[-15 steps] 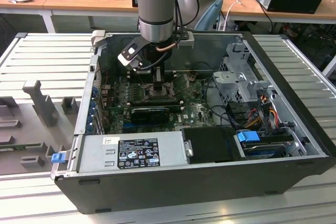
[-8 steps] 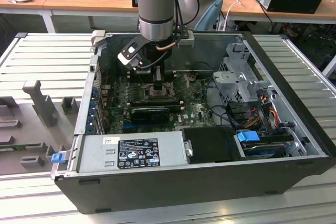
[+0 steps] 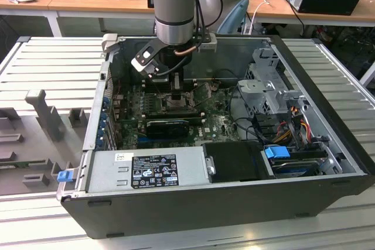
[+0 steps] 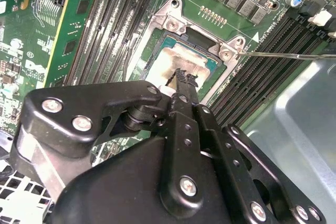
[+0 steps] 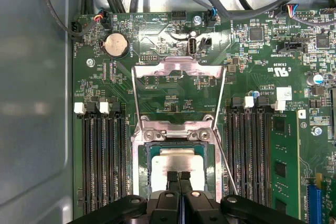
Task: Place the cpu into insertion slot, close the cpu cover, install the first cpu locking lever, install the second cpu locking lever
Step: 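Close the cpu cover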
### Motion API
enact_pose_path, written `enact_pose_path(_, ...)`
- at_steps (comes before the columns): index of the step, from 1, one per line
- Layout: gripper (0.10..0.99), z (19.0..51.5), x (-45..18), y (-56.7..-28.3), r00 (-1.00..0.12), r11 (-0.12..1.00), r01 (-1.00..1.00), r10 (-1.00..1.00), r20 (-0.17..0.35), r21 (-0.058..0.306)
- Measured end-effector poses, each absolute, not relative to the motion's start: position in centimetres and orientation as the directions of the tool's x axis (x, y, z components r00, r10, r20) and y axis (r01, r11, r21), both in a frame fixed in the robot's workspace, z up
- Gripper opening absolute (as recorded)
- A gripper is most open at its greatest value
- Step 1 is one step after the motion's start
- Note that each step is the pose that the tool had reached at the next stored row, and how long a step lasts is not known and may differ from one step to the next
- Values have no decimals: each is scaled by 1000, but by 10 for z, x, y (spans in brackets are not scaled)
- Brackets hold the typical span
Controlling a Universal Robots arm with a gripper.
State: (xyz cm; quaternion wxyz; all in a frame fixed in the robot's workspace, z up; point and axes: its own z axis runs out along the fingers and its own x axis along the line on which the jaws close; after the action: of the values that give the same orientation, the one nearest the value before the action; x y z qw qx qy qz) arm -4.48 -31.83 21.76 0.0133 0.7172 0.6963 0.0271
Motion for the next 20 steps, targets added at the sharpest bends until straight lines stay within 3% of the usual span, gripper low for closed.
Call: enact_pose_path(20,106,228,-45,-318,29,-30,998,999,21,57)
